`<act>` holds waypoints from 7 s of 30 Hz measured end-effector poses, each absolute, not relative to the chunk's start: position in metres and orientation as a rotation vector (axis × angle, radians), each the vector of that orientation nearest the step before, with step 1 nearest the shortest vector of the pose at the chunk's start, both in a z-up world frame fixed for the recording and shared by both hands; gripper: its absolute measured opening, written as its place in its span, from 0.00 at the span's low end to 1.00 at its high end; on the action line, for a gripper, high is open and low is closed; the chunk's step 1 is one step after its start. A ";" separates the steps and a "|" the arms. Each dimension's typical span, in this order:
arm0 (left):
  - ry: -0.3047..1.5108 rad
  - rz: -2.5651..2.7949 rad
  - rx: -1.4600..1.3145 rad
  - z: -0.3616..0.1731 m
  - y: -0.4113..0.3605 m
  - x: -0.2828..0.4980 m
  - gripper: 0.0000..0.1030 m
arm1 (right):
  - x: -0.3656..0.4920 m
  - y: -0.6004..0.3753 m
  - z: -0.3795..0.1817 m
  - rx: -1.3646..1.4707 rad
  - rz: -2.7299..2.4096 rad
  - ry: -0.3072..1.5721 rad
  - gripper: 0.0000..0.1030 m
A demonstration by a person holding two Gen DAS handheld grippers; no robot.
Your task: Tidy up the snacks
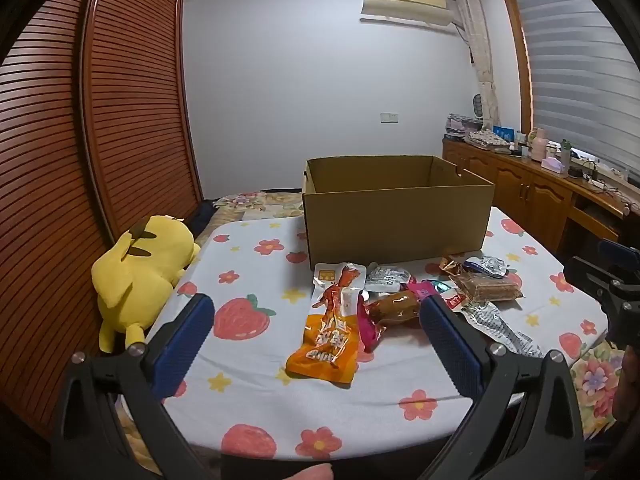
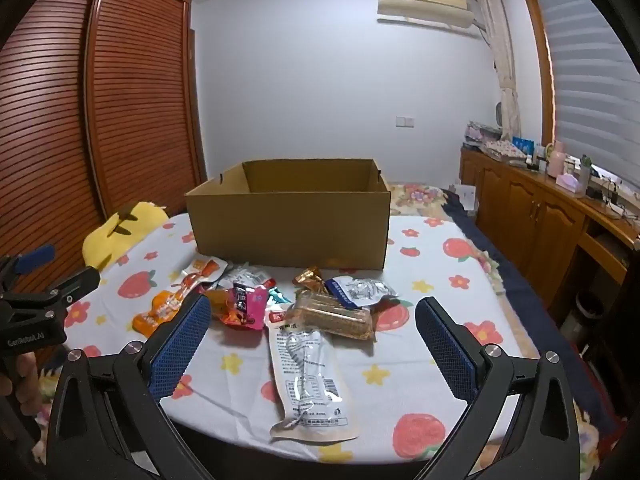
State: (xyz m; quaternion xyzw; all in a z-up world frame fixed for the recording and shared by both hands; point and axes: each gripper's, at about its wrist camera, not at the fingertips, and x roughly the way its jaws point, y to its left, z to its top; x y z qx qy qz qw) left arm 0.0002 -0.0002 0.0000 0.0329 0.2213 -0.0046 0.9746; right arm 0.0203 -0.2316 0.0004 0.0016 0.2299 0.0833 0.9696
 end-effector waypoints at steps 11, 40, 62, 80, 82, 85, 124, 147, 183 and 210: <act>0.443 -0.012 0.066 0.000 0.000 0.000 1.00 | 0.019 -0.232 0.001 0.002 0.169 0.460 1.00; 0.439 -0.014 0.070 0.004 -0.003 -0.003 1.00 | 0.018 -0.235 0.002 0.003 0.167 0.459 1.00; 0.439 -0.016 0.068 0.006 -0.003 0.000 1.00 | 0.017 -0.235 0.003 0.003 0.169 0.459 1.00; 0.487 -0.033 0.058 -0.013 -0.002 0.008 1.00 | 0.025 -0.236 -0.012 0.011 0.173 0.500 1.00; 0.496 -0.036 0.054 -0.016 -0.001 0.010 1.00 | 0.027 -0.236 -0.016 0.014 0.180 0.514 1.00; 0.514 -0.036 0.050 -0.023 0.001 0.015 1.00 | 0.032 -0.237 -0.025 0.024 0.193 0.542 1.00; 0.785 -0.195 -0.027 -0.069 0.033 0.113 0.98 | 0.127 -0.205 -0.101 -0.222 0.393 0.955 0.79; 0.993 -0.291 -0.001 -0.092 0.026 0.161 0.73 | 0.118 -0.206 -0.098 -0.242 0.427 0.931 0.59; 0.944 -0.293 -0.079 -0.084 0.050 0.155 0.48 | 0.136 -0.201 -0.097 -0.251 0.446 0.987 0.58; 0.892 -0.291 -0.101 -0.077 0.048 0.141 0.48 | 0.110 -0.209 -0.070 -0.196 0.479 0.907 0.50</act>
